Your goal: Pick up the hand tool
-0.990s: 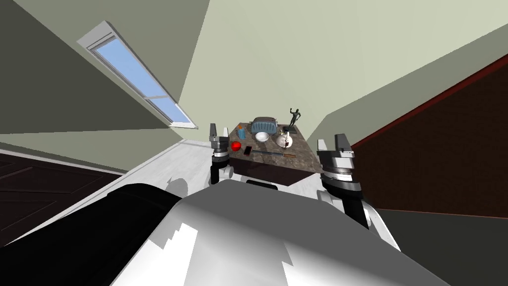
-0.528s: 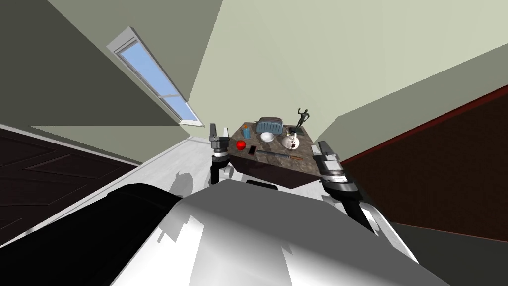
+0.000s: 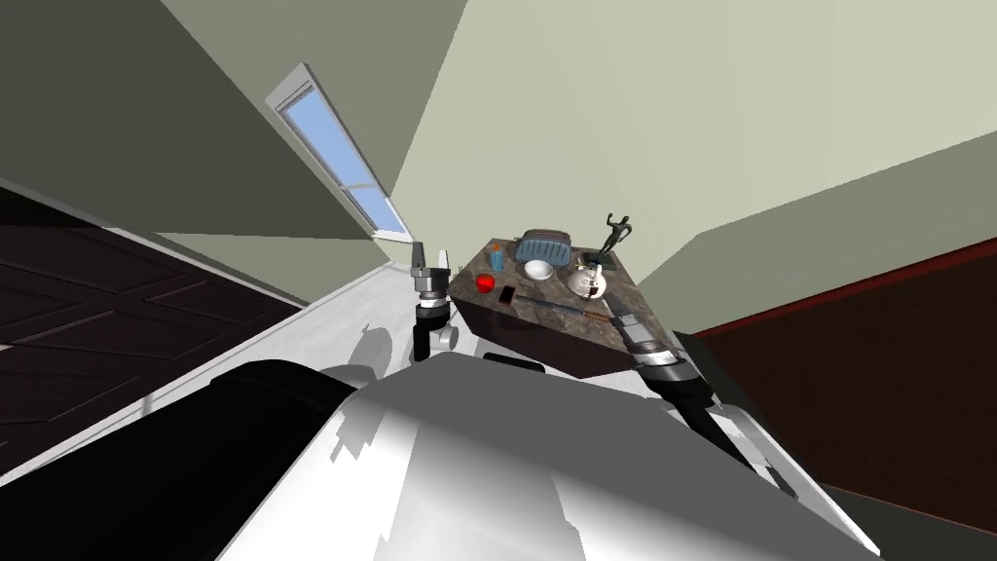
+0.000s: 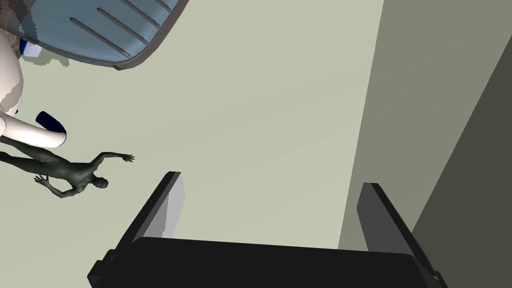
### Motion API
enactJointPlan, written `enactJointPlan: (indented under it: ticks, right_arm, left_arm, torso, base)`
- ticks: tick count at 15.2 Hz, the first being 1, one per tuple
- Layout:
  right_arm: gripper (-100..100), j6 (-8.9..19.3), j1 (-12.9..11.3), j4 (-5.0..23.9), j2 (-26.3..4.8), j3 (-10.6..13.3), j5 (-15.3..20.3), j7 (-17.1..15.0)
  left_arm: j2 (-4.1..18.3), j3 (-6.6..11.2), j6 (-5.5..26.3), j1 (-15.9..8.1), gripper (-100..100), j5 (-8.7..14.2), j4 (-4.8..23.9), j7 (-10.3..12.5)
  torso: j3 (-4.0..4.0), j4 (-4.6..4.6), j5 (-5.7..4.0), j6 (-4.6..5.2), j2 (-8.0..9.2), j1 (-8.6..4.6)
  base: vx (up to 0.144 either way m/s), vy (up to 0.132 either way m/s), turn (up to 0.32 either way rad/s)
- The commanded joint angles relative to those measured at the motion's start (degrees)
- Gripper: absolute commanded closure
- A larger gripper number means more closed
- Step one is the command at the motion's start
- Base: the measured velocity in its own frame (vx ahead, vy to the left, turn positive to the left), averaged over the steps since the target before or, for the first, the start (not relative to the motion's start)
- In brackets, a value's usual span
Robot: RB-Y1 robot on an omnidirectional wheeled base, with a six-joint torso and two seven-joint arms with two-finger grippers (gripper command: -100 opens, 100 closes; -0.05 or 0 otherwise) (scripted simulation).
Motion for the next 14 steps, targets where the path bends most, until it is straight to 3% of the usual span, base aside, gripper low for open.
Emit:
enactJointPlan:
  ticks: [1, 5, 6, 8, 9, 11, 14]
  right_arm:
    - [-100, -0.23, 0.29, 1.71, -2.86, -0.19, 1.22, -0.15]
    - [-100, -0.34, 1.03, 3.33, -6.53, -0.24, 2.91, -0.21]
    - [-100, -0.45, 1.79, 4.99, -8.56, -0.3, 4.65, -0.28]
    - [-100, -0.45, 1.79, 4.99, -9.74, -0.3, 4.65, -0.28]
    - [-100, -0.55, 2.57, 6.69, -11.87, -0.37, 6.42, -0.34]
    - [-100, -0.55, 2.57, 6.69, -13.0, -0.37, 6.42, -0.34]
    - [-100, -0.78, 4.16, 10.15, -17.61, -0.49, 10.04, -0.47]
  left_arm:
    - [0.0, 0.0, 0.0, 0.0, 0, 0.0, 0.0, 0.0]
    - [0.0, 0.0, 0.0, 0.0, 0, 0.0, 0.0, 0.0]
    - [0.0, 0.01, 0.0, 0.01, 0, 0.0, 0.0, 0.0]
    - [0.0, 0.0, 0.0, 0.0, 0, 0.0, 0.0, 0.0]
    - [0.0, 0.01, 0.0, 0.01, 0, 0.0, 0.0, 0.0]
    - [0.0, 0.0, 0.0, 0.0, 0, 0.0, 0.0, 0.0]
    - [0.0, 0.0, 0.0, 0.0, 0, 0.0, 0.0, 0.0]
  torso:
    - [0.0, 0.0, 0.0, 0.0, 0.0, 0.0]
    - [0.0, 0.0, 0.0, 0.01, 0.0, -0.02]
    - [0.0, 0.0, 0.0, 0.04, 0.01, -0.06]
    - [0.01, 0.01, 0.0, 0.02, 0.02, -0.04]
    - [0.01, 0.01, -0.01, 0.04, 0.02, -0.07]
    - [0.0, 0.0, -0.01, 0.02, 0.0, -0.05]
    - [-0.02, 0.0, 0.0, 0.0, -0.03, -0.01]
  base:
    - [0.0, 0.07, 0.18]
    - [-0.003, 0.051, 0.123]
    - [-0.006, 0.05, 0.157]
    - [-0.003, 0.049, 0.122]
    - [0.004, 0.049, 0.202]
    - [0.003, 0.047, 0.112]
    - [0.006, 0.07, 0.219]
